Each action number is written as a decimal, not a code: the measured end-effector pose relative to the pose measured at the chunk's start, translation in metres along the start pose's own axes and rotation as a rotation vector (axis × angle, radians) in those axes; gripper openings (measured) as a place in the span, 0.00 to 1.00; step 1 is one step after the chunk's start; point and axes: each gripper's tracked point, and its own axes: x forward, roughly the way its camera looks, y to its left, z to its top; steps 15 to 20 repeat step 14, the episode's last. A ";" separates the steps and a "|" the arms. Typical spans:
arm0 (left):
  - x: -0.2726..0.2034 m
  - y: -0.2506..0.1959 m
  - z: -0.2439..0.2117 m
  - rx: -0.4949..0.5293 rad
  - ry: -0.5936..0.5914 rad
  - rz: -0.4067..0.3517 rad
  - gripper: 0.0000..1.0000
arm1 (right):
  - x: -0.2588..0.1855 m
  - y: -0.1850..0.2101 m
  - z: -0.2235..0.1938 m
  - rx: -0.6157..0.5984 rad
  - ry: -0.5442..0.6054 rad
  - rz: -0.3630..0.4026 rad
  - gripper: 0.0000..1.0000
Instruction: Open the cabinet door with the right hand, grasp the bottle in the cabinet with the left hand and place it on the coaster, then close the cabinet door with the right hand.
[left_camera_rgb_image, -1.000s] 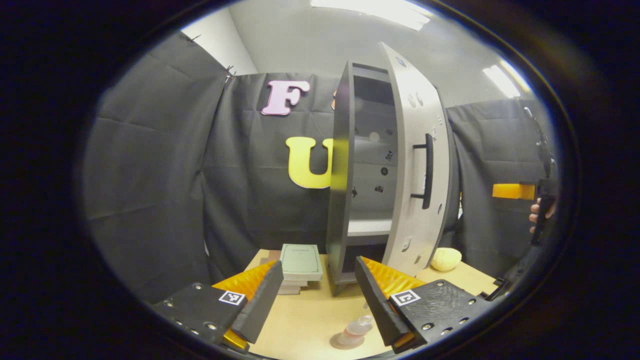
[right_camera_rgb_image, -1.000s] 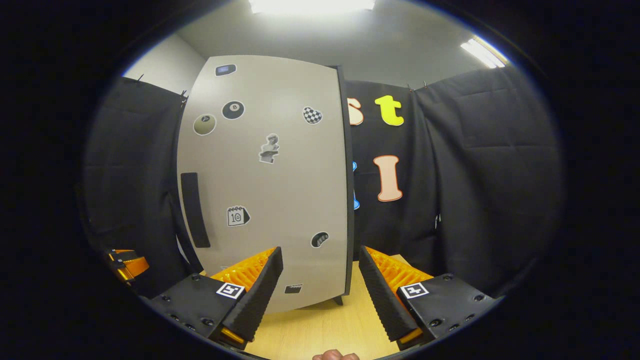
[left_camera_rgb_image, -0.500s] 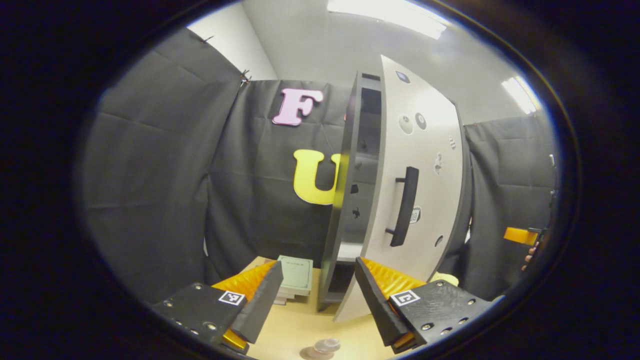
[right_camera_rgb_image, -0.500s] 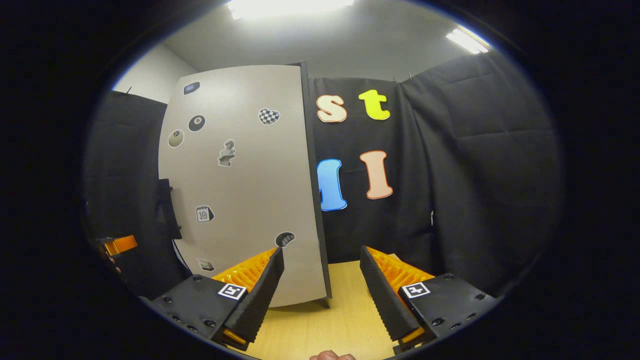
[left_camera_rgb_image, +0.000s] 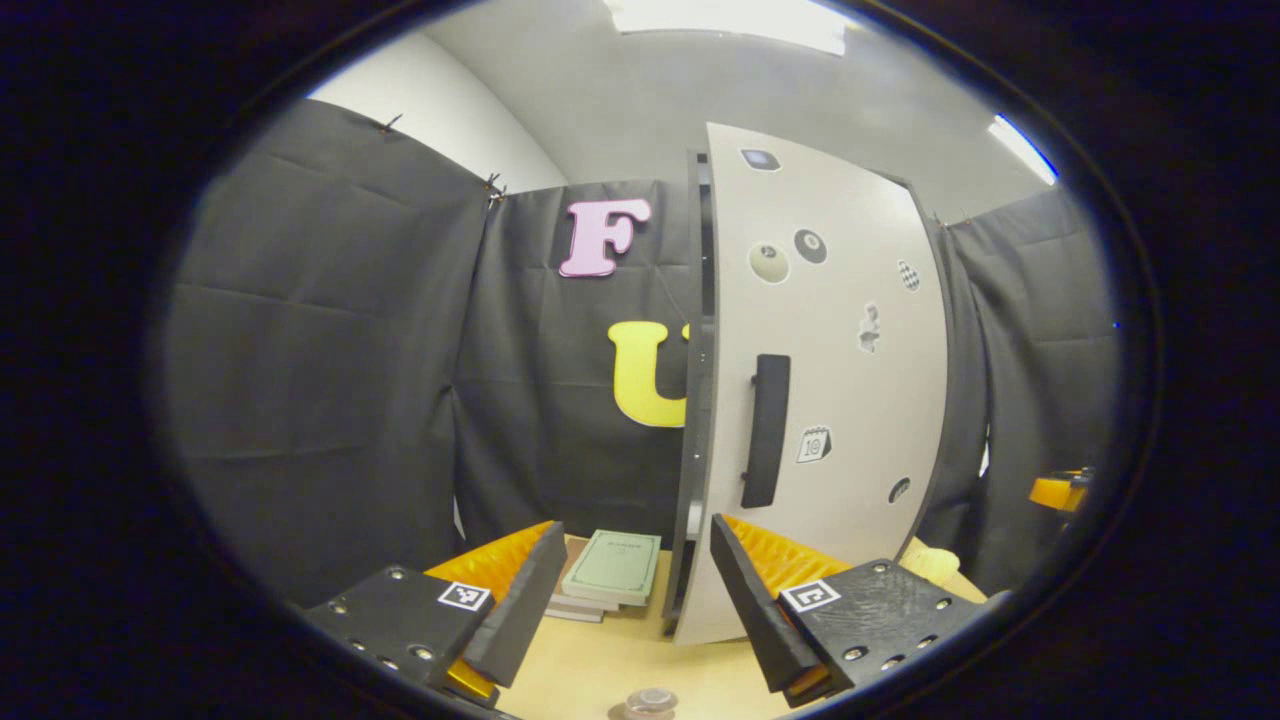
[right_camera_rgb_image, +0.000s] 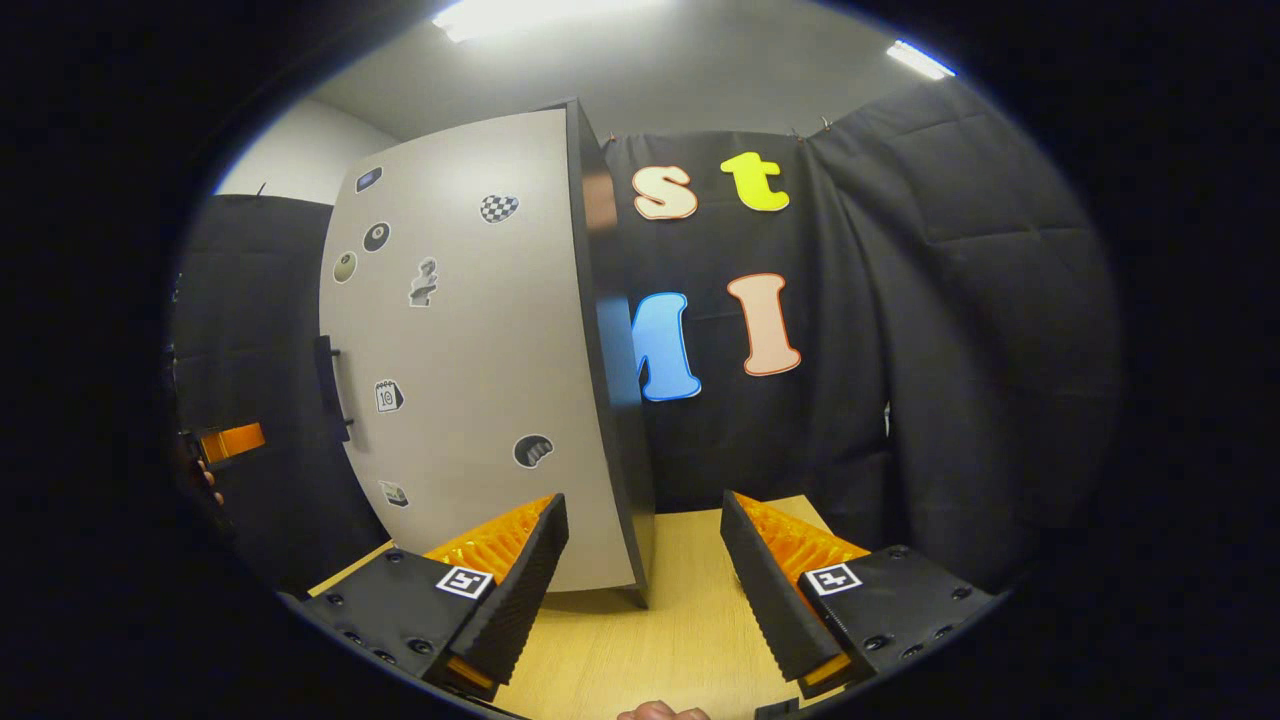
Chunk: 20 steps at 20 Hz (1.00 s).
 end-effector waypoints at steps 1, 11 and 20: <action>-0.004 -0.008 0.001 -0.002 -0.003 -0.006 0.87 | 0.001 -0.001 0.003 -0.011 -0.010 0.010 0.97; -0.023 -0.045 0.001 -0.068 -0.008 -0.071 0.87 | -0.011 0.040 -0.006 -0.088 0.024 0.135 0.98; -0.028 -0.037 -0.009 -0.100 0.016 -0.036 0.87 | -0.002 0.043 -0.008 -0.091 0.030 0.163 0.98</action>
